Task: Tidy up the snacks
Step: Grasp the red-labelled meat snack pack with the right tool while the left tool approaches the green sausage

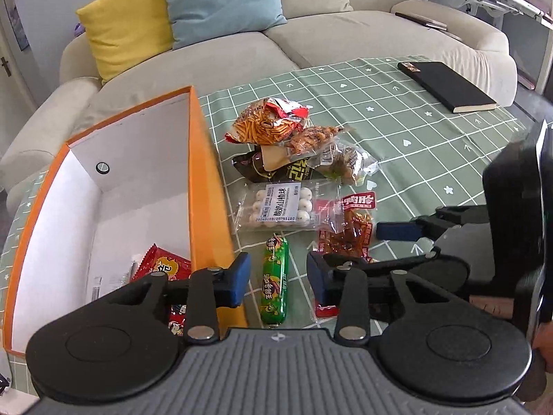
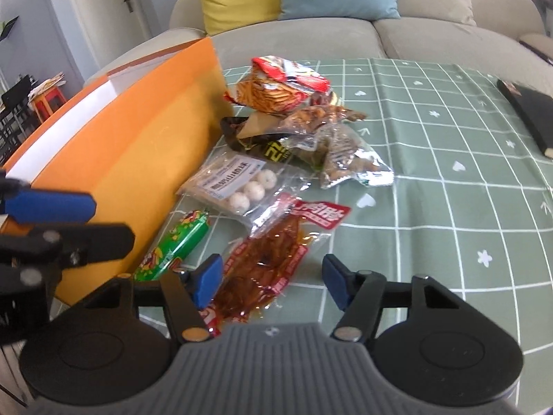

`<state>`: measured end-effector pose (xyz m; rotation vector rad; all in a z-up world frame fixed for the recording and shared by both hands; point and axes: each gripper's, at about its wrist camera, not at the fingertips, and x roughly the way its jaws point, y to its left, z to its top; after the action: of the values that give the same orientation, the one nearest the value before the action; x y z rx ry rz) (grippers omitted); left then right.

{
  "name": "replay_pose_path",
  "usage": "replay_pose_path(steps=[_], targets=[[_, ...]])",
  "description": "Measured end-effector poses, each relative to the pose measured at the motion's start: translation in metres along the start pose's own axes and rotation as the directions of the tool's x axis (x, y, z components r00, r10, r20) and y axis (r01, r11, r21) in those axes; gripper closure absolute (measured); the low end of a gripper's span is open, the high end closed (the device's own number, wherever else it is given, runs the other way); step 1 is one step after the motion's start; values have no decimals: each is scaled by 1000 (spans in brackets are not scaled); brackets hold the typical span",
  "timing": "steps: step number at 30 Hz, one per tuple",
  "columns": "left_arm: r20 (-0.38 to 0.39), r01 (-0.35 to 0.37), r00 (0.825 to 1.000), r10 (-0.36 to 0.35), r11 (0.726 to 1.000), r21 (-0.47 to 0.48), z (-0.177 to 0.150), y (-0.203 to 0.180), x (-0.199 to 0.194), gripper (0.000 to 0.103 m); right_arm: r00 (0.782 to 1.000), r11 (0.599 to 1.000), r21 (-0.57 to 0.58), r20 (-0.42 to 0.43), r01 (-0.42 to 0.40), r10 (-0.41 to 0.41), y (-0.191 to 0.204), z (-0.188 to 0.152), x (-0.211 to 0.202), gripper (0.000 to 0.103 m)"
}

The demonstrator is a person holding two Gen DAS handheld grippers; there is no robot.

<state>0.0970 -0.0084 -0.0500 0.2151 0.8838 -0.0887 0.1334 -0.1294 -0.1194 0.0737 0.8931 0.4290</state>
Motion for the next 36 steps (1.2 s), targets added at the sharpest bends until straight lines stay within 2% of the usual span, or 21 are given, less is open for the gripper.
replay_pose_path(steps=[1, 6, 12, 15, 18, 21, 23, 27, 31, 34, 36], targets=[[1, 3, 1000, -3, 1000, -3, 0, 1, 0, 58, 1000, 1000, -11, 3, 1, 0, 2, -1, 0, 52], [-1, 0, 1000, 0, 1000, -3, 0, 0, -1, 58, 1000, 999, -36, -4, -10, 10, 6, -2, -3, 65], [-10, 17, 1000, -17, 1000, 11, 0, -6, 0, 58, 999, 998, -50, -24, 39, -40, 3, 0, -13, 68], [-19, 18, 1000, -17, 999, 51, 3, -14, 5, 58, 996, 995, -70, -43, 74, -77, -3, -1, -22, 68], [-64, -2, 998, 9, 994, 109, 10, -25, 15, 58, 991, 990, -79, -58, 115, -120, -14, -1, -31, 68], [-151, -36, 987, 60, 987, 157, 18, -42, 33, 56, 986, 988, -48, -65, 148, -151, -30, -1, -37, 68], [-210, -65, 973, 102, 982, 177, 21, -51, 50, 56, 985, 987, -12, -68, 157, -158, -39, -1, -39, 68], [-255, -130, 950, 179, 972, 196, 22, -57, 75, 56, 985, 987, 11, -65, 158, -157, -47, -2, -39, 68], [-300, -147, 933, 198, 972, 183, 22, -55, 91, 56, 985, 987, 2, -61, 160, -159, -47, -4, -38, 68], [-308, -146, 932, 190, 976, 160, 22, -53, 97, 57, 986, 988, 11, -63, 156, -155, -50, -2, -36, 68], [-308, -140, 935, 175, 981, 132, 22, -49, 97, 61, 986, 988, 16, -64, 155, -153, -51, -2, -35, 68]])
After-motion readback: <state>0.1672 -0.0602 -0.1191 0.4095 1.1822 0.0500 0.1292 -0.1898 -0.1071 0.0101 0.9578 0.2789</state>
